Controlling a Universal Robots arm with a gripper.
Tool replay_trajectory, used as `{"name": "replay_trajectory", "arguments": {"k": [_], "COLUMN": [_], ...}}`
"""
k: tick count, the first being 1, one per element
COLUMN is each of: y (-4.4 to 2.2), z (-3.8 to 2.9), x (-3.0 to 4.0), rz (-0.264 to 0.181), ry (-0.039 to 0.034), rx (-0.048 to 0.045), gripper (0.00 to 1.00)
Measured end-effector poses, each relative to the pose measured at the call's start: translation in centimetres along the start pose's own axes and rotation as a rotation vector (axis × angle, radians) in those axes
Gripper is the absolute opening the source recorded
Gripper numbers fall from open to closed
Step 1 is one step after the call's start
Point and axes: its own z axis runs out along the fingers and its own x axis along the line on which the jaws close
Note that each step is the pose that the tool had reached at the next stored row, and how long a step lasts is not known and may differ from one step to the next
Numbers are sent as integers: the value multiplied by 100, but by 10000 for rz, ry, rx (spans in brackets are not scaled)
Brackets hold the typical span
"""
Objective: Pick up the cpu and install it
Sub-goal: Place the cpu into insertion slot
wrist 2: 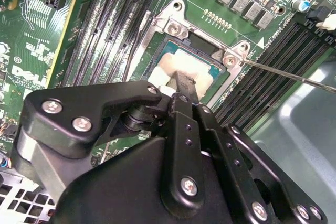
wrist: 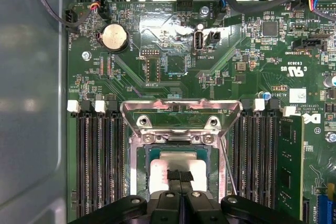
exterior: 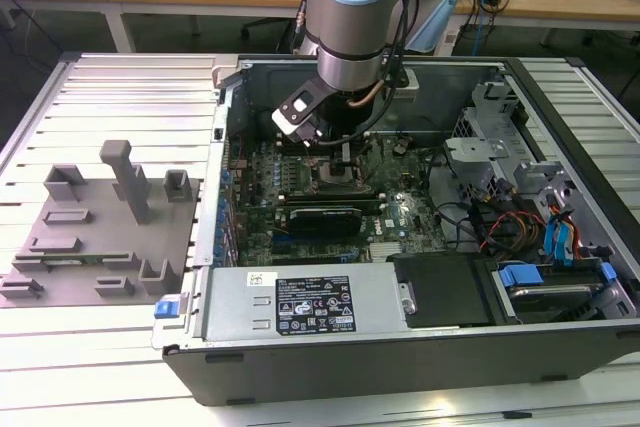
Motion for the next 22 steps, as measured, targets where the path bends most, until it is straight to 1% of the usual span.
{"name": "replay_trajectory", "arguments": {"k": [7, 9, 12, 14, 15, 17, 18, 19, 22], "y": [0, 2, 3, 5, 6, 7, 7, 8, 8], "z": [5, -13, -242, -339, -418, -519, -550, -565, -567], "x": [0, 3, 8, 11, 14, 17, 18, 18, 19], "rz": [-5, -5, -5, -5, -5, -5, -6, -5, -5], "ry": [2, 18, 3, 2, 3, 3, 2, 1, 3], "rx": [-1, -11, -4, -4, -4, -4, -3, -3, -4], "gripper": [11, 11, 11, 11, 11, 11, 11, 11, 11]}}
